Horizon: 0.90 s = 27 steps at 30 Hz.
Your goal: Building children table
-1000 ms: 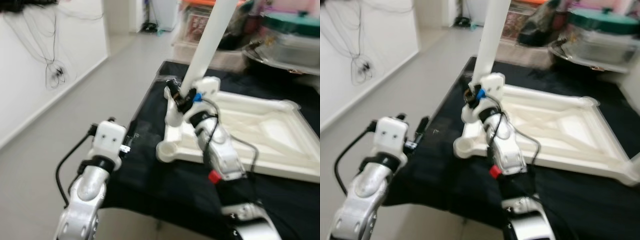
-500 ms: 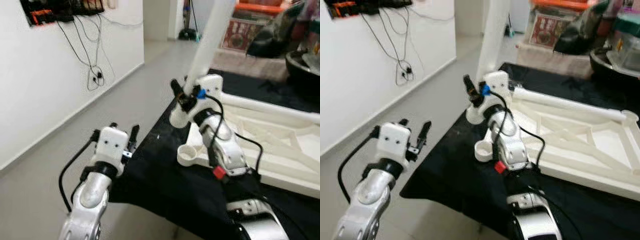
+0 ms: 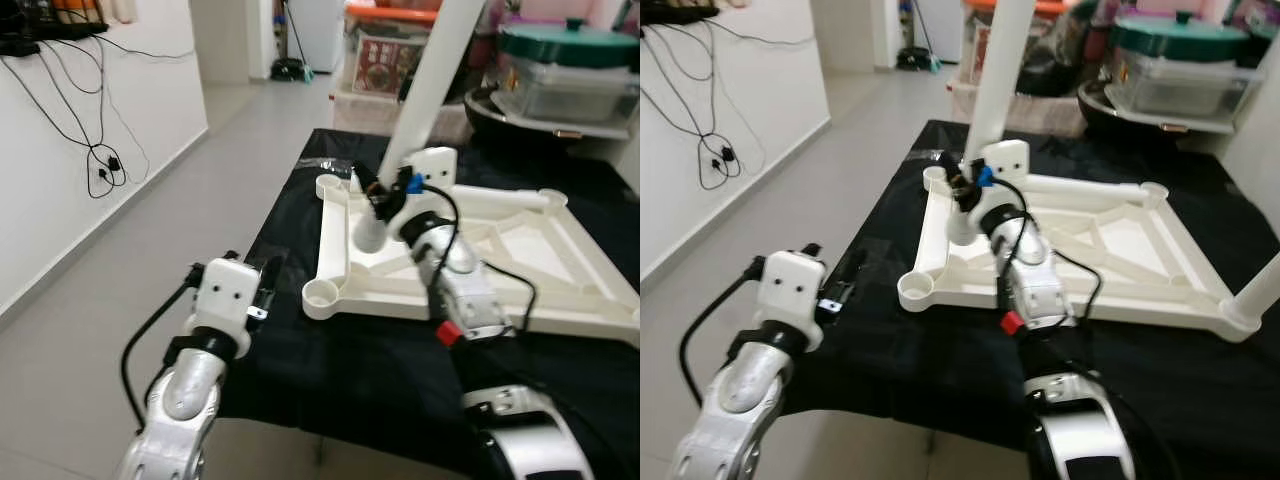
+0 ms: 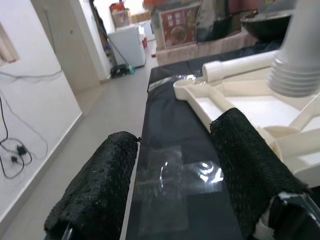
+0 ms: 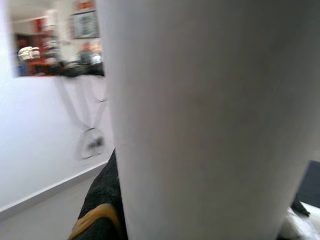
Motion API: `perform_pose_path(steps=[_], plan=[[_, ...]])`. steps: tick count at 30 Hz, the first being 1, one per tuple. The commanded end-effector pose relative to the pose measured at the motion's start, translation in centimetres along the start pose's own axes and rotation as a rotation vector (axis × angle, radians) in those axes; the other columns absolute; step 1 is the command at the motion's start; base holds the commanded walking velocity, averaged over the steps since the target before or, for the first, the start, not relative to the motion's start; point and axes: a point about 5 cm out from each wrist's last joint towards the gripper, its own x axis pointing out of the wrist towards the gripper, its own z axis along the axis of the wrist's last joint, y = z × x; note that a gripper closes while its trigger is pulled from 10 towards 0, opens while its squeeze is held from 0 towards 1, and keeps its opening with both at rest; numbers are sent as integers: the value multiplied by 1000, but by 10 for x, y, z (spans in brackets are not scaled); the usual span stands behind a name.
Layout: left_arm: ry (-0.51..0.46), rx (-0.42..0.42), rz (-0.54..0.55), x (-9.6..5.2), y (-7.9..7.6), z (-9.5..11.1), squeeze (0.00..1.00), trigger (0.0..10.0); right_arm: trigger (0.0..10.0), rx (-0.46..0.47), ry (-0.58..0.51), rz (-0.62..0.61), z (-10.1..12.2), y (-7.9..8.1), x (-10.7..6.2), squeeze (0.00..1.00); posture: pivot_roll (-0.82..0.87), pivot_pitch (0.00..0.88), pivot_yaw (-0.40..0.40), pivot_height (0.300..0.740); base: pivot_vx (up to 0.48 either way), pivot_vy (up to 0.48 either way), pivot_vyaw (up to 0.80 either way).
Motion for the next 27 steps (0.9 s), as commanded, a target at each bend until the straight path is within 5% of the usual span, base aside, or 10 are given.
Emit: perform_pose_path(steps=[1,7,11,27], plan=[[0,-7,-1,-3,0,3,0,10000,10000,32,3,100,4,10,9,0,105,60,-66,740,0,0,0],[0,-48,-27,-15,-7,11,0,10000,10000,39,82,291,9,0,27,0,130,130,-73,740,0,0,0],[-1,-63,-37,-21,-9,18,0,10000,10000,138,49,399,29,-11,34,0,140,167,-73,740,0,0,0],[40,-90,-67,-30,-14,23,0,10000,10000,115,83,772,25,-18,16,0,155,230,-58,740,0,0,0]])
